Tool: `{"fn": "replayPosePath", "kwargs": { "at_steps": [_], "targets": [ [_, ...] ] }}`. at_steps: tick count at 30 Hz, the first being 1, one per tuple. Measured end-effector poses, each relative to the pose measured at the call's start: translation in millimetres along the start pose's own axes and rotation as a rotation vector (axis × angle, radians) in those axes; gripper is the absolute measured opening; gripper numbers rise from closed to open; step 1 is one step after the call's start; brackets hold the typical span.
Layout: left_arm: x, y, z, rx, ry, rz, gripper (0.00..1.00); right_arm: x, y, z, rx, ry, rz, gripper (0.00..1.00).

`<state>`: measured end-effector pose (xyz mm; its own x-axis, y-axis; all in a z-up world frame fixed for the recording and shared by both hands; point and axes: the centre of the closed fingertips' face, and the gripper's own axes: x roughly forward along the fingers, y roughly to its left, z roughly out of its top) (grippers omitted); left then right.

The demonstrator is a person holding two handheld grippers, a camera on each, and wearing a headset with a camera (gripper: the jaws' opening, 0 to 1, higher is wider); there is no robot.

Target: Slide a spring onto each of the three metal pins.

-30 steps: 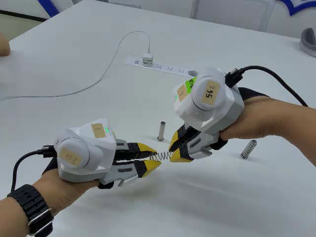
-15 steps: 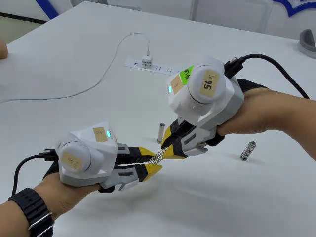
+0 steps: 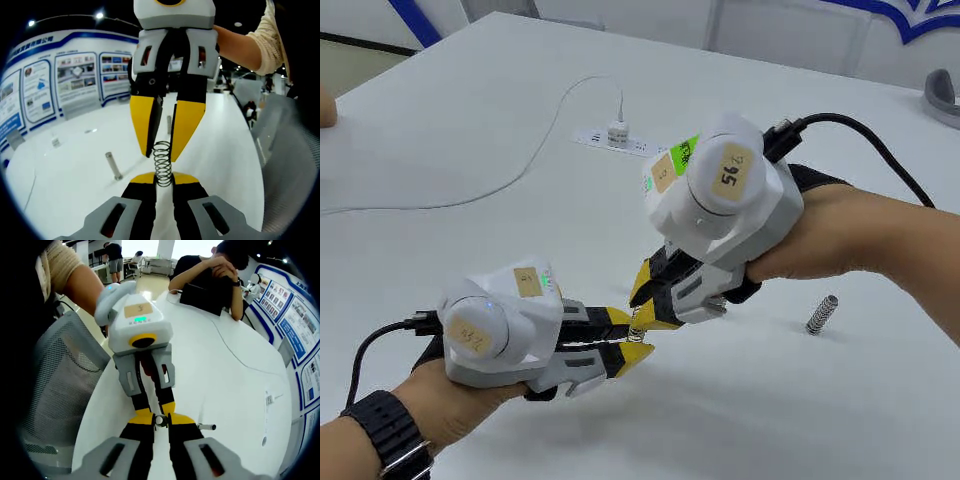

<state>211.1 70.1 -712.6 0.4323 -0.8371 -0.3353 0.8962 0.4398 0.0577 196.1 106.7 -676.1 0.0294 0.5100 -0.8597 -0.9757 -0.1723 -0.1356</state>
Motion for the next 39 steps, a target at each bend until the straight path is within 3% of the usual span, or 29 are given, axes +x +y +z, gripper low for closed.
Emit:
{"fn": "replayPosePath", "kwargs": {
  "at_steps": [5, 8, 32, 39],
  "targets": [
    [0.1, -0.5, -0.5, -0.001, -0.001, -0.001, 0.11, 0.2, 0.4, -1.1, 0.006, 0.004, 0.001, 0.13],
    [0.2, -0.3, -0.1, 0.001, -0.001, 0.0, 0.11, 0.9, 1.6, -3.4, 0.016, 0.014, 0.009, 0.18],
    [0.0, 4.8, 6.9, 0.015, -0.021, 0.014, 0.12, 9.2, -2.6, -9.9, 0.053, 0.03, 0.015, 0.12],
    [0.0, 6.4, 4.5, -0.002, -0.014, 0.021, 0.18, 7.9, -6.7, -9.0, 0.062, 0.023, 0.006, 0.12]
  ]
}}
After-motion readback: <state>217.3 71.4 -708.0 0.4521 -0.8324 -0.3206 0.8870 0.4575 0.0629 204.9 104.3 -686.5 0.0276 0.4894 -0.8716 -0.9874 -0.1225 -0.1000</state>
